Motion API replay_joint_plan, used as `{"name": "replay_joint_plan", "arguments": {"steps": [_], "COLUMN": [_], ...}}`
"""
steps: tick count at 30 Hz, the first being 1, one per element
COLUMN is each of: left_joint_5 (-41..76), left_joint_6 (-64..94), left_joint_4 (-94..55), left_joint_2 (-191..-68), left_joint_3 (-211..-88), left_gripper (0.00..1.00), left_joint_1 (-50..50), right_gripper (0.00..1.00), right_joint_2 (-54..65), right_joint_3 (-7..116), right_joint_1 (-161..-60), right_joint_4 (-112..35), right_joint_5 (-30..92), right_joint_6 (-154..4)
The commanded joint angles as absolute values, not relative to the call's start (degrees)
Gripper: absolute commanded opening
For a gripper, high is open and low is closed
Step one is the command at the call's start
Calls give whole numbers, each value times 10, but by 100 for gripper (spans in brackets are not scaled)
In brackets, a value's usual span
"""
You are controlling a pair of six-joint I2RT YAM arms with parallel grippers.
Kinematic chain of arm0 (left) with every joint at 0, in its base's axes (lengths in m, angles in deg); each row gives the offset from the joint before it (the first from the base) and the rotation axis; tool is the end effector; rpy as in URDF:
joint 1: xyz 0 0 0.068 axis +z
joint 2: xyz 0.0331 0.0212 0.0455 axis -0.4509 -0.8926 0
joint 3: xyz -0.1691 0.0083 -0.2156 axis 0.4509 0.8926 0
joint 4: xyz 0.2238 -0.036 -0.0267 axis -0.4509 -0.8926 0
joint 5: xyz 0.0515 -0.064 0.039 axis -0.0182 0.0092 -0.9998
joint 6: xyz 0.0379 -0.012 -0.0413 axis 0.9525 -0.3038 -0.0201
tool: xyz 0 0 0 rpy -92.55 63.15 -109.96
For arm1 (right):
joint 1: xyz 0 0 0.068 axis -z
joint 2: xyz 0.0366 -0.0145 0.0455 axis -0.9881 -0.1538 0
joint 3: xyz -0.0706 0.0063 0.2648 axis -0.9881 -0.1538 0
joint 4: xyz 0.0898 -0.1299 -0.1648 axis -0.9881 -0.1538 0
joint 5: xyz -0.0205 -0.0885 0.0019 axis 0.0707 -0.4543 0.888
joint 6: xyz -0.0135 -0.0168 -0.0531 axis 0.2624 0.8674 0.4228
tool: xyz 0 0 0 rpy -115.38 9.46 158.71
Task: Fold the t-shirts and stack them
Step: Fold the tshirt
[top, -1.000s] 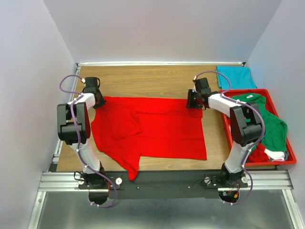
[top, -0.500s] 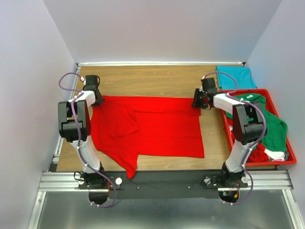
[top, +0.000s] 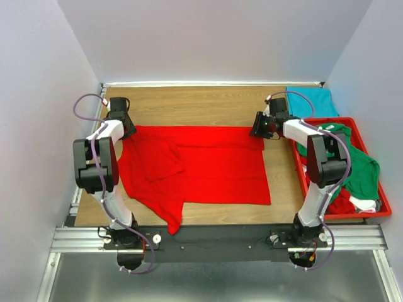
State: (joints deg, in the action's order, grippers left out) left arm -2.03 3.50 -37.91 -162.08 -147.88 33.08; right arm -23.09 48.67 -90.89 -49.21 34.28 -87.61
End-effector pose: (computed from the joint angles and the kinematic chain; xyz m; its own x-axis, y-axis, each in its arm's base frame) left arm 0.3687 0.0483 0.1961 -0.6419 -0.4644 -0.6101 -0.5216 0.8477 -0.0965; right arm 0.3723 0.0719 0.1881 -0.8175 0.1929 -0.5427 -0.0131 0.9358 0.3523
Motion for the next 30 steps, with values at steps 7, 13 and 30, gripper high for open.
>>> {"name": "replay_joint_plan", "arguments": {"steps": [7, 13, 30], "left_joint_5": [-5, 21, 65], "left_joint_6": [-16, -20, -14], "left_joint_4": [-346, -338, -379], "left_joint_2": [-1469, -1509, -1730], "left_joint_3": [-1385, -1362, -1551], "left_gripper": [51, 51, 51], "left_joint_1": [270, 243, 241], "right_gripper": [43, 42, 43], "right_joint_2": [-208, -222, -377], "right_joint_3": [465, 451, 593], "right_joint_1": [-914, -914, -858], "right_joint_4": [-490, -483, -479], "right_joint_5": [418, 404, 326], "right_joint_6": [-914, -921, -917]}}
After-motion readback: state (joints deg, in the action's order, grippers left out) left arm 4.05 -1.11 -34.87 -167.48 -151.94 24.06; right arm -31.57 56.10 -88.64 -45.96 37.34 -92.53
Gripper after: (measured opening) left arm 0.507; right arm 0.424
